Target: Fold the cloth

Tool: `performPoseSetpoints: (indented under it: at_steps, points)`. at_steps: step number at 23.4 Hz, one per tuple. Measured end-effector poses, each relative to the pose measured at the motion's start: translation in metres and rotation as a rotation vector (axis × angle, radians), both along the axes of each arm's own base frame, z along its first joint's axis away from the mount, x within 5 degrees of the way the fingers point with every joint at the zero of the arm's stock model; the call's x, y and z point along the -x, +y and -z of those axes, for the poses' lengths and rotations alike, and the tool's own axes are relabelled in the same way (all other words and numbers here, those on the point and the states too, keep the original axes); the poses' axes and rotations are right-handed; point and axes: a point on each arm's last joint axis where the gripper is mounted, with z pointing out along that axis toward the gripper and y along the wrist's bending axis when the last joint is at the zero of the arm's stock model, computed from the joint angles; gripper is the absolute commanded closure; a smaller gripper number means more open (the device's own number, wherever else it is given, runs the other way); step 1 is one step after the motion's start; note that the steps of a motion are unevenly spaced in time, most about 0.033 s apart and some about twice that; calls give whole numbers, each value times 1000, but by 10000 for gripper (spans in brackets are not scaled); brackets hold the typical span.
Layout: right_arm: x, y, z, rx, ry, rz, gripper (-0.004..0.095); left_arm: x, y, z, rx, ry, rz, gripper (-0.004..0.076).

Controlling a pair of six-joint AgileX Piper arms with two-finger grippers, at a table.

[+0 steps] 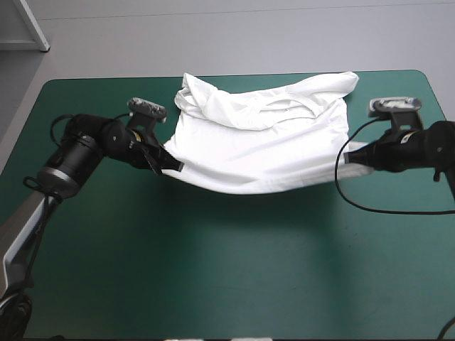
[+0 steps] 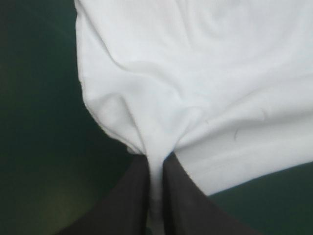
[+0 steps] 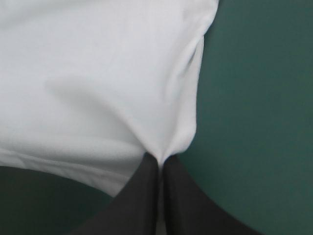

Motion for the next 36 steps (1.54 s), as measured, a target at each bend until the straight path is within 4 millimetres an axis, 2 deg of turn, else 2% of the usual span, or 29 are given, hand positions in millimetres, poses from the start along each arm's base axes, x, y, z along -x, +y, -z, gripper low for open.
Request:
performPoseSetpoints:
  at_steps: [5, 9, 13, 14, 16, 20, 22, 23, 24, 28, 30, 32, 33, 36]
  points:
    - [19, 0, -91, -14, -252, 0, 922, 3, 1, -81, 68, -200, 7, 703]
    - [38, 0, -147, -20, -446, 2, 922, 15, 5, -147, 127, -393, 17, 703]
    - [59, -1, -190, -24, -620, 4, 922, 39, 13, -205, 181, -596, 29, 703]
    - [70, -1, -205, -21, -689, 1, 922, 53, 19, -229, 200, -691, 37, 703]
    - [89, -1, -229, -15, -795, -4, 922, 74, 26, -258, 209, -818, 57, 703]
    - [118, -2, -257, -15, -946, -3, 922, 96, 35, -284, 213, -948, 58, 703]
    - [150, -3, -283, -9, -1116, -2, 922, 116, 44, -305, 233, -1070, 43, 703]
    - [159, -3, -289, -8, -1160, -1, 922, 122, 46, -312, 248, -1116, 39, 703]
    - [177, -3, -300, -10, -1241, 1, 922, 134, 50, -322, 269, -1185, 33, 703]
    - [207, -4, -317, -23, -1406, 7, 922, 166, 62, -342, 300, -1347, 27, 703]
    - [201, -2, -320, -41, -1437, -8, 922, 165, 62, -344, 286, -1378, 25, 703]
    - [172, 0, -319, -81, -1429, -25, 922, 143, 58, -340, 253, -1376, -5, 703]
    - [139, 3, -316, -117, -1395, -38, 922, 120, 52, -335, 237, -1365, -32, 703]
    - [82, 6, -304, -153, -1343, -64, 922, 74, 39, -321, 198, -1338, -55, 703]
